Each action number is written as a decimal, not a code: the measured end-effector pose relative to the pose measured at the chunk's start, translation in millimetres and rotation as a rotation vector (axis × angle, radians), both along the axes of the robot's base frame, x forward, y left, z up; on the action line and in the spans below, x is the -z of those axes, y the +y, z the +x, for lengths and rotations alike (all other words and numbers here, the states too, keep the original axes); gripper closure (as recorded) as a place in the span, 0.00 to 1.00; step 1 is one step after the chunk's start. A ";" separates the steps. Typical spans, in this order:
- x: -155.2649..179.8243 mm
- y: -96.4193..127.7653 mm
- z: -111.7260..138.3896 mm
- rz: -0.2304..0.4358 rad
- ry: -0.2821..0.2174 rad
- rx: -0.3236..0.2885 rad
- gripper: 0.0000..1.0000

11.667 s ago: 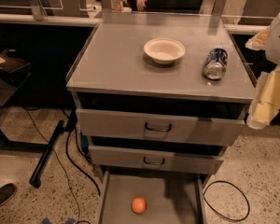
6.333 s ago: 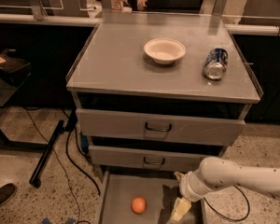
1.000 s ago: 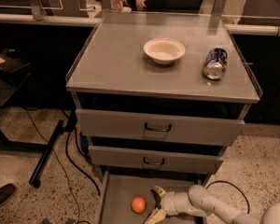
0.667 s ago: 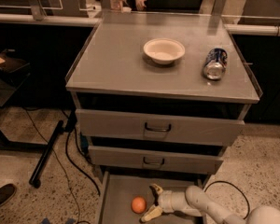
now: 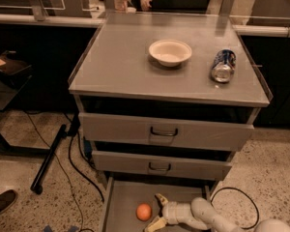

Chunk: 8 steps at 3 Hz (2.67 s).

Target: Pick orange from bottom drawer and place on counter

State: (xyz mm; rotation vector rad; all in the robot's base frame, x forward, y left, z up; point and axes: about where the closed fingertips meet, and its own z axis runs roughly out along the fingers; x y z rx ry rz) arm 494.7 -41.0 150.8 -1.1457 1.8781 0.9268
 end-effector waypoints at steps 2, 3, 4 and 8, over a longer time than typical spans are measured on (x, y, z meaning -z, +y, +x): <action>35.9 22.0 6.6 0.038 -0.003 0.039 0.00; 42.2 26.2 7.4 0.053 0.001 0.044 0.00; 42.2 26.2 7.4 0.053 0.001 0.044 0.19; 31.5 28.2 -0.1 0.047 -0.008 0.043 1.00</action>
Offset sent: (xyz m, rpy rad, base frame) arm 0.0136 0.0233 -0.0489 0.0442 -0.0054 -0.0605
